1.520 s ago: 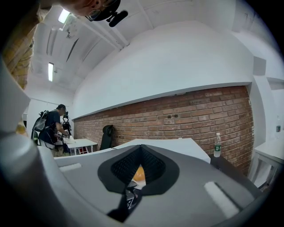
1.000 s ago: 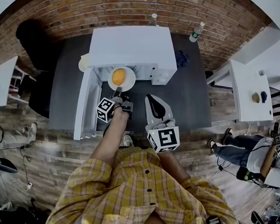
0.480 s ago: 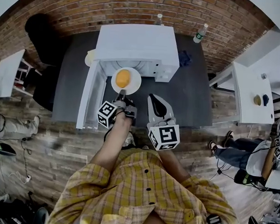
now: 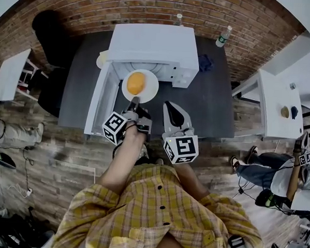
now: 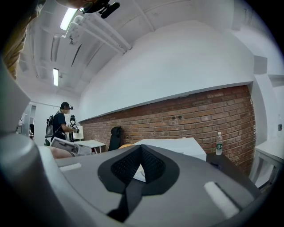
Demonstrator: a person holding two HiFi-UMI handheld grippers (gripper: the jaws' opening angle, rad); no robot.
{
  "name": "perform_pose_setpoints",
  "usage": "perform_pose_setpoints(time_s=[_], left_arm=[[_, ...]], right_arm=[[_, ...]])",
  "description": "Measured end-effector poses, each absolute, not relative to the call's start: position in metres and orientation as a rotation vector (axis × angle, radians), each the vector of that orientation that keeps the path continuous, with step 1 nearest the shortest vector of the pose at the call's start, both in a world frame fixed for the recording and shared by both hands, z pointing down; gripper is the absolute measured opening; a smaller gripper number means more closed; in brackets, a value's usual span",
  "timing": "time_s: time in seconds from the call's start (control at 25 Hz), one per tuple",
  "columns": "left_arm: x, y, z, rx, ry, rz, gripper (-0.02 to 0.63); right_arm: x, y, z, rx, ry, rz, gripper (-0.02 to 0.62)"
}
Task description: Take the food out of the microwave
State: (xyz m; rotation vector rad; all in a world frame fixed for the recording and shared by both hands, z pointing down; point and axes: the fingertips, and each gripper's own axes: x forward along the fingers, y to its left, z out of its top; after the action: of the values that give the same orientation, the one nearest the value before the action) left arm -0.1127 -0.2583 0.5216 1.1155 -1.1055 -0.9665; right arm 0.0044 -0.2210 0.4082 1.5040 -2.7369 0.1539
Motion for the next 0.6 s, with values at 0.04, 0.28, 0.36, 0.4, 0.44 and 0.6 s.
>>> perform_pose_setpoints(time_s=[0.04, 0.28, 0.36, 0.4, 0.44, 0.6], left_arm=[[-0.112, -0.256, 0.516, 1.119, -1.102, -0.972, 0.008], [-0.115, -0.241, 0.487, 1.141, -1.095, -1.013, 0.006], [-0.113, -0.237, 0.48, 1.145, -1.086, -1.014, 0.006], [-0.112, -0.235, 0.478, 1.144, -1.082, -1.017, 0.006], [-0.112, -0.233, 0.476, 1.139, -1.077, -1.022, 0.006], [-0.109, -0.227, 0.466, 1.145, -1.07, -1.025, 0.007]], right_arm=[[0.004, -0.22, 0.408, 1.502, -2.74, 0.154, 0.0], [0.003, -0.216, 0.405, 1.495, -2.757, 0.16, 0.0], [0.004, -0.216, 0.404, 1.497, -2.76, 0.157, 0.0], [0.004, -0.216, 0.404, 1.498, -2.759, 0.157, 0.0], [0.005, -0.216, 0.404, 1.499, -2.758, 0.157, 0.0], [0.007, -0.217, 0.404, 1.504, -2.754, 0.162, 0.0]])
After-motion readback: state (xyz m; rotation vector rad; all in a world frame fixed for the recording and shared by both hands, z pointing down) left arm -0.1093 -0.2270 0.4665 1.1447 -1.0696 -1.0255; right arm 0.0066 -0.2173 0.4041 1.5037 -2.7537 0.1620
